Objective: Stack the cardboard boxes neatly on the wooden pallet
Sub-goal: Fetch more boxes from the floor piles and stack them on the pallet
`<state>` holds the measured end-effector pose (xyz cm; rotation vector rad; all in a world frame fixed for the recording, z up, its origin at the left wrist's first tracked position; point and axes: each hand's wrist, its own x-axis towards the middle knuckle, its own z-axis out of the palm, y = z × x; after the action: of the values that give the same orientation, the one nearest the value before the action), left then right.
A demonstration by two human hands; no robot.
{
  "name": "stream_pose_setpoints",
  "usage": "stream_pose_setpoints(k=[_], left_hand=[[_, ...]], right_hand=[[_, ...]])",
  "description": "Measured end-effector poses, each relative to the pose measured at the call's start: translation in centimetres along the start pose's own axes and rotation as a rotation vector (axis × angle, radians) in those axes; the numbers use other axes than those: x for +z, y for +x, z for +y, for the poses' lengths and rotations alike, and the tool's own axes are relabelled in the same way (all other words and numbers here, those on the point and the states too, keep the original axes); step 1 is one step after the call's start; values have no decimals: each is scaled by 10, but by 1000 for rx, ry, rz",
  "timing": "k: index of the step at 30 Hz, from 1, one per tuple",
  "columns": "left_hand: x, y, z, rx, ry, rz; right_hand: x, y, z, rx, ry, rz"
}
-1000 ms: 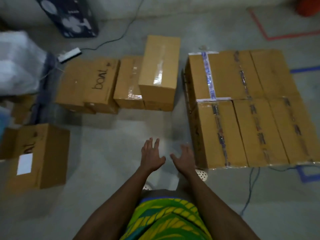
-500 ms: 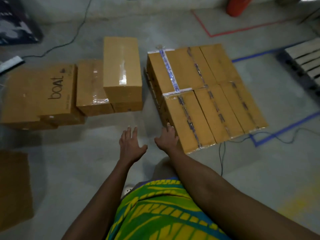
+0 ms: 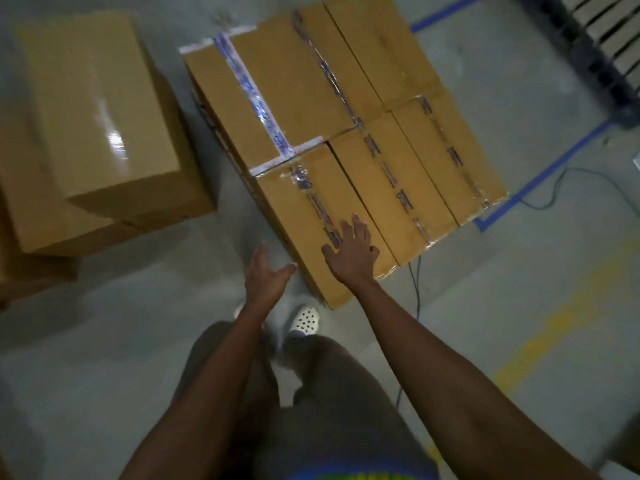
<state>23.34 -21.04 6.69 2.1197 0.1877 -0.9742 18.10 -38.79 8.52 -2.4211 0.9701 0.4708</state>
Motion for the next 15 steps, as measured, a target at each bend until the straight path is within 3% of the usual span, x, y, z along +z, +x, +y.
stream_pose_setpoints(k=[5,9,11,15], left_hand=[[72,150,14,-86,-185,-34],[111,270,11,-247,-397,115],[118,317,-4,-331,-496,217],[112,348,10,-367,-585,215]], right_hand=[[40,188,30,96,44,5],[76,324,58,133,19,-24],[91,369,72,165,-6,-14],[121,396,90,182,1,9]])
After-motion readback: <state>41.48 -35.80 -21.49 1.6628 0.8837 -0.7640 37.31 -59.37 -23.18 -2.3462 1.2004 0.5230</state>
